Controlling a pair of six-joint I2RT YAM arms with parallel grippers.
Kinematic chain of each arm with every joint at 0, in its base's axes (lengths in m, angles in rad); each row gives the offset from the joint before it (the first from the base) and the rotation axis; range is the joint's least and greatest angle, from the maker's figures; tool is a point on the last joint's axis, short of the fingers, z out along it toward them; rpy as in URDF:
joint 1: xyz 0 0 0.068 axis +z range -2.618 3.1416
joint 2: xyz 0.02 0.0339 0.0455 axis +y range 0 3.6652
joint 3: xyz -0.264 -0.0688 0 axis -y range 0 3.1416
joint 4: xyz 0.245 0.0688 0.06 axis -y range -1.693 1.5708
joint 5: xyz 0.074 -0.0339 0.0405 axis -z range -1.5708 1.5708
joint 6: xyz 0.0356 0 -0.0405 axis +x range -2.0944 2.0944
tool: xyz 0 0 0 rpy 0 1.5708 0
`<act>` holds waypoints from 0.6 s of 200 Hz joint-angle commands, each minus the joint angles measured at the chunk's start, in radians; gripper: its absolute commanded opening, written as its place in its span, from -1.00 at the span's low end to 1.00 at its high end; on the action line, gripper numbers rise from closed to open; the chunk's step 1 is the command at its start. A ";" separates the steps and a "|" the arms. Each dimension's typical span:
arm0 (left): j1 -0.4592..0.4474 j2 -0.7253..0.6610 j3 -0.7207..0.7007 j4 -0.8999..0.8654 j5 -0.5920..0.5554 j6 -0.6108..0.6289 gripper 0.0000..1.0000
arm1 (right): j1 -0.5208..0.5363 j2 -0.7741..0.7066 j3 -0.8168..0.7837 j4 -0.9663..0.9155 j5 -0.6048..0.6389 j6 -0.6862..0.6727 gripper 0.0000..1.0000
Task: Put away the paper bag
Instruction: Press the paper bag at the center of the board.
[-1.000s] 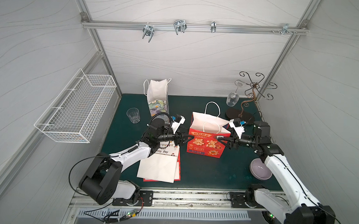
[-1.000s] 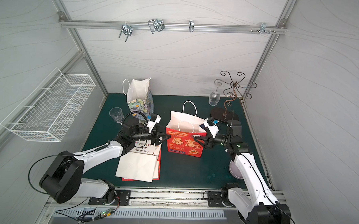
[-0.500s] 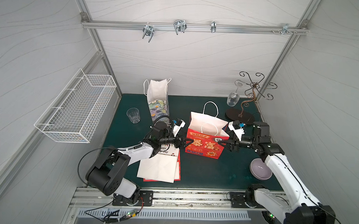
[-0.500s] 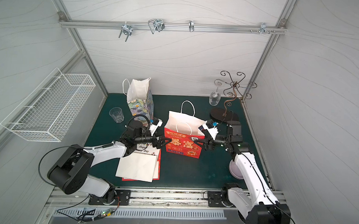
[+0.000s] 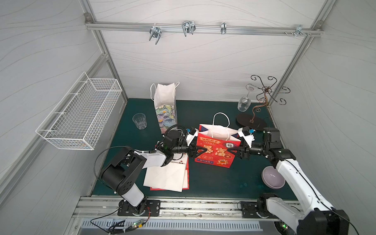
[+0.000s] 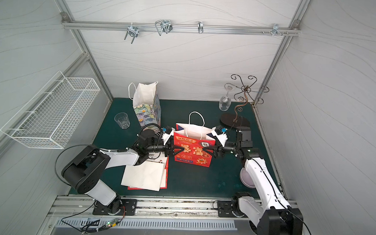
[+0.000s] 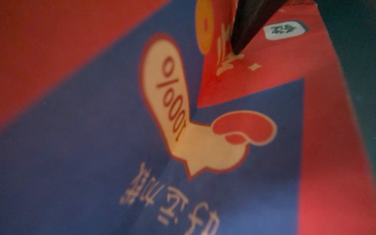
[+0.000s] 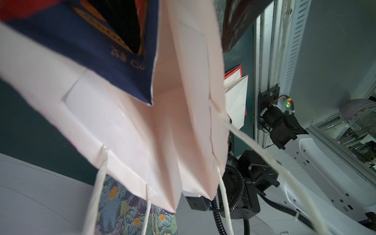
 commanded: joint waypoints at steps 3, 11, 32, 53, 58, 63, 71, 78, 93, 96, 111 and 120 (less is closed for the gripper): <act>-0.005 -0.038 0.024 0.132 0.006 -0.022 0.26 | 0.012 -0.006 -0.004 -0.014 -0.025 -0.024 0.26; -0.004 -0.054 0.026 0.128 0.000 -0.019 0.24 | 0.014 -0.009 -0.006 -0.013 -0.023 -0.028 0.25; -0.004 -0.101 0.030 0.089 -0.014 0.008 0.20 | 0.019 -0.018 -0.009 -0.021 -0.016 -0.037 0.24; -0.001 -0.146 0.037 0.056 -0.026 0.033 0.14 | 0.026 -0.029 -0.010 -0.044 -0.001 -0.058 0.23; 0.001 -0.154 0.041 0.047 -0.026 0.037 0.12 | 0.027 -0.032 -0.011 -0.045 0.003 -0.059 0.22; 0.001 -0.163 0.046 0.038 -0.026 0.041 0.09 | 0.027 -0.036 -0.013 -0.047 0.005 -0.060 0.22; 0.002 -0.174 0.053 0.026 -0.022 0.050 0.05 | 0.029 -0.040 -0.016 -0.049 0.007 -0.063 0.21; 0.003 -0.182 0.060 0.016 -0.019 0.055 0.00 | 0.031 -0.041 -0.017 -0.054 0.012 -0.068 0.20; 0.005 -0.191 0.072 0.005 -0.007 0.064 -0.16 | 0.043 -0.041 -0.015 -0.074 0.023 -0.088 0.18; 0.006 -0.190 0.074 0.004 -0.003 0.065 -0.19 | 0.046 -0.039 -0.014 -0.078 0.026 -0.092 0.18; 0.005 -0.183 0.083 -0.008 0.007 0.070 -0.38 | 0.053 -0.039 -0.008 -0.089 0.029 -0.098 0.19; 0.005 -0.179 0.082 -0.013 0.007 0.077 -0.42 | 0.053 -0.044 -0.002 -0.093 0.032 -0.097 0.20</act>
